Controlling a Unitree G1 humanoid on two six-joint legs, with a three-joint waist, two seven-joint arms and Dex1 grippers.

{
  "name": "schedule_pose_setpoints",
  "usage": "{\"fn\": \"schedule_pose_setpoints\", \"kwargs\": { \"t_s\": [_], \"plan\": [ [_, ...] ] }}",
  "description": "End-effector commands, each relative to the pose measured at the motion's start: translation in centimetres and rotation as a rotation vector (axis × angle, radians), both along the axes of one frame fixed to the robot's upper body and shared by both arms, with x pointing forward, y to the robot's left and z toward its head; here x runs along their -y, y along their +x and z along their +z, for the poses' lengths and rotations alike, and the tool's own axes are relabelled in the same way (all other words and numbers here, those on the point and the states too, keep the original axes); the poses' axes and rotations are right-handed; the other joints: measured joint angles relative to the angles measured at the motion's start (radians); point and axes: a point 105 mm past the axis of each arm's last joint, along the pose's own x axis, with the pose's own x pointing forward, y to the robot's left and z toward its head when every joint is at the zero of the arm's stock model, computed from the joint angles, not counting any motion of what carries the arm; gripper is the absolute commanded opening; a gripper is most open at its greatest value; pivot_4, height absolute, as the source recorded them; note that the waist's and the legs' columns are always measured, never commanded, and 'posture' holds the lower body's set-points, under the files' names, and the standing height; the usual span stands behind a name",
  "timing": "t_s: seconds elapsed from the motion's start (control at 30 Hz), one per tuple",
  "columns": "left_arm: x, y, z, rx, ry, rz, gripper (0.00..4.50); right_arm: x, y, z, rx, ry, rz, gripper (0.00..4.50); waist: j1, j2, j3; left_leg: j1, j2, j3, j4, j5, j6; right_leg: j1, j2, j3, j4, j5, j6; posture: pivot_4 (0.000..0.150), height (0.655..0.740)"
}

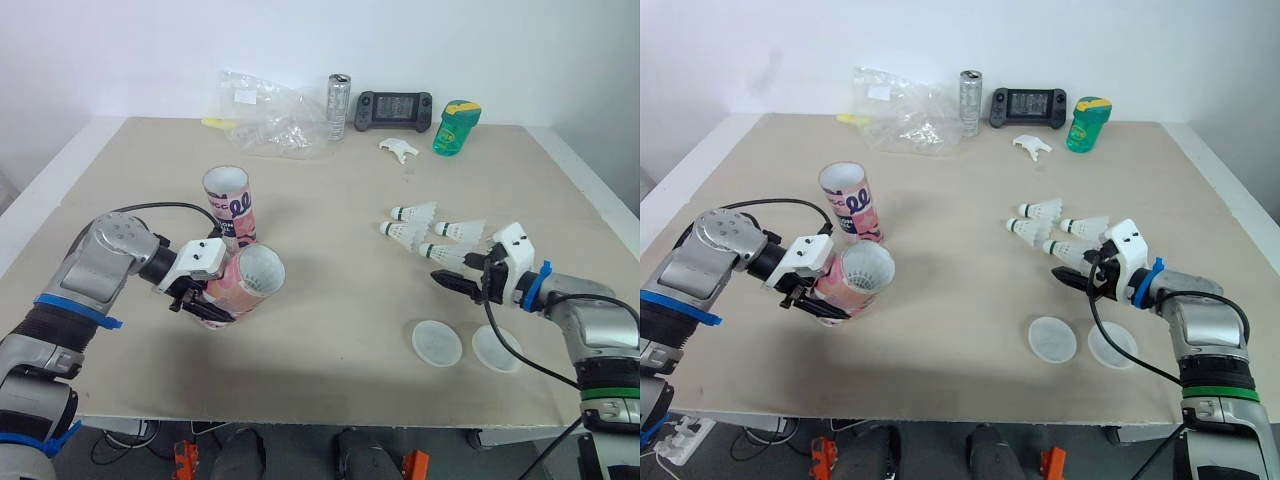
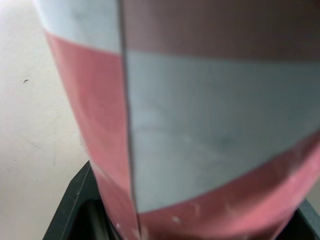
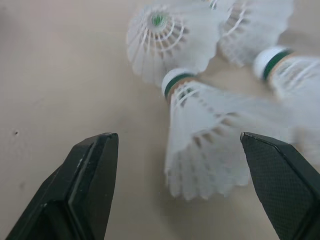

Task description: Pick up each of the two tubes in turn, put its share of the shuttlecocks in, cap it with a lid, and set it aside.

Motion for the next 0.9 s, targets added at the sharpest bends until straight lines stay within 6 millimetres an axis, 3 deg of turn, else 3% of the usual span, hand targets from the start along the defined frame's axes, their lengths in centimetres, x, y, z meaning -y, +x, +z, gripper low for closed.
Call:
{"fn": "schedule_pose_setpoints", "kwargs": {
  "t_s": [0.03,0.2,0.5,0.67,0.73,0.8,0.83,0.9],
  "plan": [
    [-0.2,-0.5,-1.4,-0.041,0.031,-0.002,2.46,0.0,0.5,1.7,0.064,0.0,0.011,2.36,0.0,0.0,0.0,0.0,0.0,0.0,0.0,0.0,0.0,0.0,0.0,0.0,0.0,0.0,0.0,0.15,0.7236],
    [-0.2,-0.6,-1.4,-0.042,0.033,-0.003,2.46,0.0,0.2,1.4,0.06,0.006,0.015,0.04,0.0,0.0,0.0,0.0,0.0,0.0,0.0,0.0,0.0,0.0,0.0,0.0,0.0,0.0,0.0,0.15,0.7236],
    [-0.1,-0.6,-1.5,-0.042,0.033,-0.01,2.46,0.8,-1.6,2.0,0.088,0.009,0.033,0.01,0.001,0.0,0.0,0.0,0.0,0.0,0.0,0.0,0.0,0.001,0.0,0.0,0.0,0.0,0.0,0.15,0.7236],
    [0.0,-0.5,-1.5,-0.042,0.034,-0.012,2.46,0.9,-2.4,6.3,0.24,0.004,0.055,0.01,0.0,0.002,0.0,0.0,0.0,0.0,0.0,0.0,0.0,0.001,0.0,0.0,0.0,0.0,0.0,0.15,0.7236],
    [0.0,-0.4,-1.5,-0.041,0.034,-0.014,2.46,-1.4,-3.2,8.9,0.329,-0.029,0.169,0.01,0.0,0.002,0.0,0.001,0.0,0.0,0.0,0.0,0.0,0.001,0.0,0.0,0.0,0.001,0.0,0.15,0.7236],
    [0.1,-0.3,-1.5,-0.04,0.034,-0.015,2.46,-6.5,-4.9,10.7,0.41,-0.138,0.421,0.01,0.0,0.006,0.0,0.001,0.0,0.0,0.0,0.0,0.0,0.001,0.0,0.0,0.0,0.001,0.0,0.15,0.7236],
    [0.1,-0.2,-1.5,-0.039,0.034,-0.016,2.46,-9.4,-5.9,10.7,0.421,-0.185,0.563,0.01,-0.005,0.009,0.0,0.001,0.0,0.0,0.0,0.0,0.0,0.001,0.0,0.0,0.0,0.001,0.0,0.15,0.7236],
    [0.1,-0.1,-1.4,-0.039,0.034,-0.017,2.46,-12.5,-7.2,10.4,0.428,-0.228,0.72,0.01,-0.009,0.009,0.0,0.002,0.0,-0.001,0.0,0.0,0.0,0.0,0.001,0.0,0.0,0.001,0.0,0.15,0.7236]
  ]
}}
